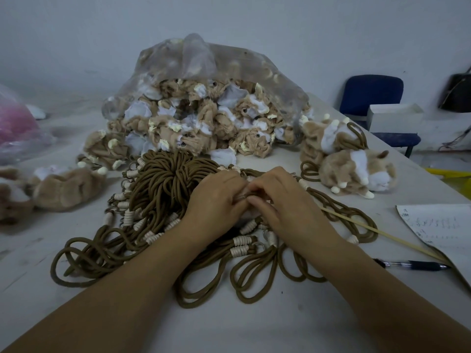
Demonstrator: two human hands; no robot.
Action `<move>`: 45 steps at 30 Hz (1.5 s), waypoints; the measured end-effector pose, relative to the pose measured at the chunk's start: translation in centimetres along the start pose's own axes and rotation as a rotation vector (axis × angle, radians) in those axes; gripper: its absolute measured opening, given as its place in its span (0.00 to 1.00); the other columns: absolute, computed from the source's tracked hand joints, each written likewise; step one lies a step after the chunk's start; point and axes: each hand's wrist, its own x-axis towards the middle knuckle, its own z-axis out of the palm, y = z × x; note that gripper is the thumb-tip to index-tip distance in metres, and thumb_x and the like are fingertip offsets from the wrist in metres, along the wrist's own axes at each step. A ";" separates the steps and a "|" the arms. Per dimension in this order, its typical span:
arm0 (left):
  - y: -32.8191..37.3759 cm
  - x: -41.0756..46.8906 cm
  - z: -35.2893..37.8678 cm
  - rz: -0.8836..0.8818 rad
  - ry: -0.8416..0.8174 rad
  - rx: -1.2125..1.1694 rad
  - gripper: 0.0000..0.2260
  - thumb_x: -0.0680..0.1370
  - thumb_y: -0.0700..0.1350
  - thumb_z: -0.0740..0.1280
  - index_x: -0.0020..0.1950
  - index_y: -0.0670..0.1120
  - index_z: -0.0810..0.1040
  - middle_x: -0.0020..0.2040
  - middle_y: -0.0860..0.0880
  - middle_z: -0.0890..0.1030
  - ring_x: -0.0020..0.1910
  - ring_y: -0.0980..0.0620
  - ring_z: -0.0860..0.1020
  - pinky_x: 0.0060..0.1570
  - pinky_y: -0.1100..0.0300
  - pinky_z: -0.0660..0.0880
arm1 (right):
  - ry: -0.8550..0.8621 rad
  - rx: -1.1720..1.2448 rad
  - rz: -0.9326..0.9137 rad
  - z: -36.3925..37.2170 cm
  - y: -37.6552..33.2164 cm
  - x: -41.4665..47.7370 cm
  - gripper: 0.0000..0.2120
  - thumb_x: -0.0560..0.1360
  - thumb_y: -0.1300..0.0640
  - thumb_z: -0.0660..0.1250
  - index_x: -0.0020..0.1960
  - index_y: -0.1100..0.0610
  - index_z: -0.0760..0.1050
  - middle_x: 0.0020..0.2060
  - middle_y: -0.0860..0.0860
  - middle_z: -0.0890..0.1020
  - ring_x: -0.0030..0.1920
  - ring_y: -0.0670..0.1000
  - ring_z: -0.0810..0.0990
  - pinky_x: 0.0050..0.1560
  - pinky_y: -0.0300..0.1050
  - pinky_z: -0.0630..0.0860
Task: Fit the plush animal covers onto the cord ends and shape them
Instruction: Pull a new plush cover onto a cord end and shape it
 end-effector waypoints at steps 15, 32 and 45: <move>-0.2 0.1 0.3 -0.218 -0.216 -0.010 0.19 0.74 0.55 0.61 0.59 0.44 0.77 0.53 0.48 0.79 0.52 0.48 0.75 0.52 0.50 0.71 | 0.186 0.197 0.204 -0.6 0.8 -0.5 0.01 0.79 0.62 0.62 0.50 0.57 0.71 0.44 0.48 0.72 0.43 0.45 0.70 0.44 0.29 0.65; 0.6 -0.3 0.3 0.123 -0.003 -0.120 0.21 0.76 0.53 0.67 0.63 0.39 0.76 0.63 0.45 0.73 0.63 0.51 0.71 0.65 0.60 0.68 | 0.094 0.780 0.633 -0.1 2.1 -0.7 0.08 0.79 0.50 0.60 0.47 0.50 0.76 0.43 0.49 0.81 0.45 0.46 0.80 0.46 0.43 0.76; 2.4 0.5 -1.1 -0.426 -0.176 -0.498 0.06 0.74 0.63 0.63 0.50 0.68 0.74 0.51 0.67 0.75 0.53 0.67 0.72 0.48 0.76 0.68 | 0.085 0.798 0.529 -1.2 1.6 -0.8 0.05 0.71 0.55 0.58 0.40 0.54 0.72 0.33 0.48 0.75 0.34 0.44 0.71 0.34 0.38 0.70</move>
